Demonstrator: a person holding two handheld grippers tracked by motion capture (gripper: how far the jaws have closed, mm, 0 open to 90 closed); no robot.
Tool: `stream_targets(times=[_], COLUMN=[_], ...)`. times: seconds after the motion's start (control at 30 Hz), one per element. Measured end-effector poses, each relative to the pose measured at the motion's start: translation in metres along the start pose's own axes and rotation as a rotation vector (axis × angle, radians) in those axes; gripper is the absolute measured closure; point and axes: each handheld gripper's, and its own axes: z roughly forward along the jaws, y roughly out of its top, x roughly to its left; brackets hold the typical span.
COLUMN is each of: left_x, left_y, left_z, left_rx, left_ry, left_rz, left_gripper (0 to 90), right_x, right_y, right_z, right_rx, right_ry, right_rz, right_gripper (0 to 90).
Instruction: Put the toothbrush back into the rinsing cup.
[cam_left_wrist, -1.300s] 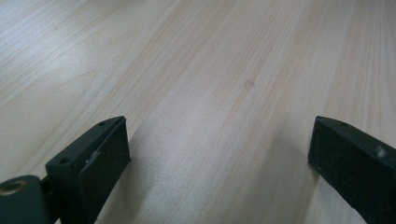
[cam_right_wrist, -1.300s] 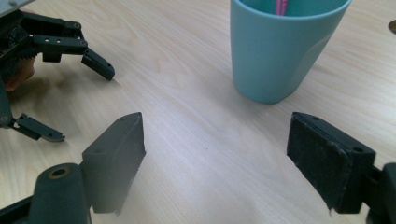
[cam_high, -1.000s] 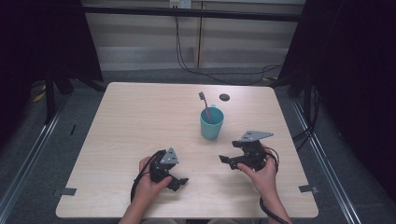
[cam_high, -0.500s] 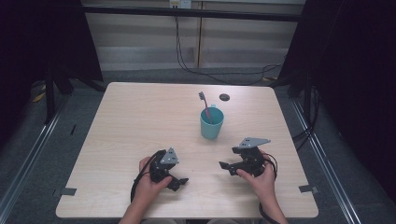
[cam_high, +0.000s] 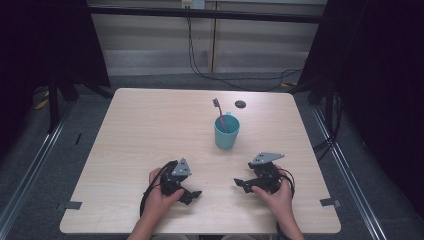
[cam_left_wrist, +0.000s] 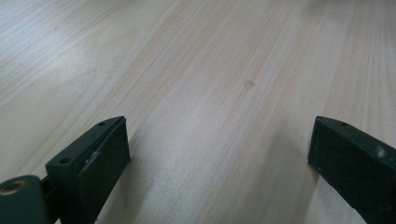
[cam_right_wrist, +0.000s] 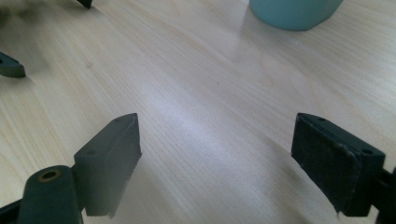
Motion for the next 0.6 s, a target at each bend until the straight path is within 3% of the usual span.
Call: stream_targets(times=[0.2,0.6], left_x=[0.0,0.0], left_y=[0.0,0.0], left_z=[0.0,0.0], left_rx=[-0.002,-0.002], left_ry=[-0.001,-0.001], left_rz=[0.0,-0.001], left_gripper=[5.2,5.2], right_x=[0.002,0.003], right_y=[-0.004,-0.012], right_z=[0.006,0.005], right_rx=[0.03,0.004], right_ry=[-0.011,-0.003], right_rz=[-0.034,-0.058], right_gripper=[14.3,12.5])
